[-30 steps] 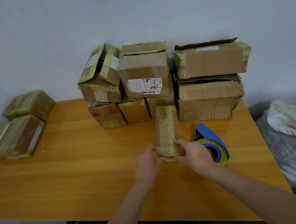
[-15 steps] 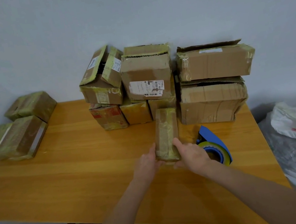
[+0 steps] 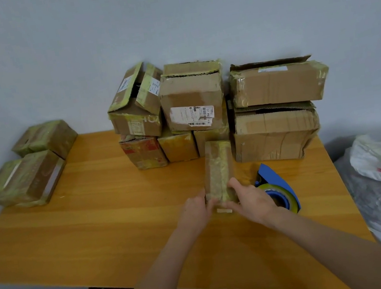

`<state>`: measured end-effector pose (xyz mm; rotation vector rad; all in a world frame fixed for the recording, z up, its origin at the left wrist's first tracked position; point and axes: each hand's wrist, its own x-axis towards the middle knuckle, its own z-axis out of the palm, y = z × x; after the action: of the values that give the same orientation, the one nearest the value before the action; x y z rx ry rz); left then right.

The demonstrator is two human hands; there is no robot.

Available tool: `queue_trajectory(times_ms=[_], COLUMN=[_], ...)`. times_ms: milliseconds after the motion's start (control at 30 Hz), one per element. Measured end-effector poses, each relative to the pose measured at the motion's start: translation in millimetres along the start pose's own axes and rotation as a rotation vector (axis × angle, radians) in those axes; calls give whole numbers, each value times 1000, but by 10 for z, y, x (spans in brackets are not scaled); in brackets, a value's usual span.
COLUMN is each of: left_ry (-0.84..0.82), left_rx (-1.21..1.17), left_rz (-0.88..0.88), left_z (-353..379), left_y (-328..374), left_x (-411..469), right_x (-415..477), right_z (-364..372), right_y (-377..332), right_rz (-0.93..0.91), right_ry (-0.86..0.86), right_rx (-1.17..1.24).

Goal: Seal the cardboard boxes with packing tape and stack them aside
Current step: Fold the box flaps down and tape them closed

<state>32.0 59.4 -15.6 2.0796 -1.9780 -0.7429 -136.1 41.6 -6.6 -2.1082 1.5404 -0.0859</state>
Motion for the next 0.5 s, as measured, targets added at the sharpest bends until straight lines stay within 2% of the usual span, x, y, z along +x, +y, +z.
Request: queue_trajectory(times_ms=[67, 167, 233, 367, 500], left_ry=[26, 13, 9, 25, -50], left_rx=[-12, 93, 53, -175, -580], left_rz=[-6, 44, 34, -9, -247], left_z=[-20, -52, -89, -176, -120], left_y=[48, 27, -24, -91, -94], left_x=[-15, 3, 40, 156, 268], right_x=[-5, 21, 33, 66, 60], right_z=[8, 44, 31, -15, 47], right_y=[-16, -20, -16, 22, -29], right_rz=[-1, 15, 61, 283, 442], right_ry=[19, 18, 11, 29, 24], right_rx=[-19, -11, 30, 272, 703])
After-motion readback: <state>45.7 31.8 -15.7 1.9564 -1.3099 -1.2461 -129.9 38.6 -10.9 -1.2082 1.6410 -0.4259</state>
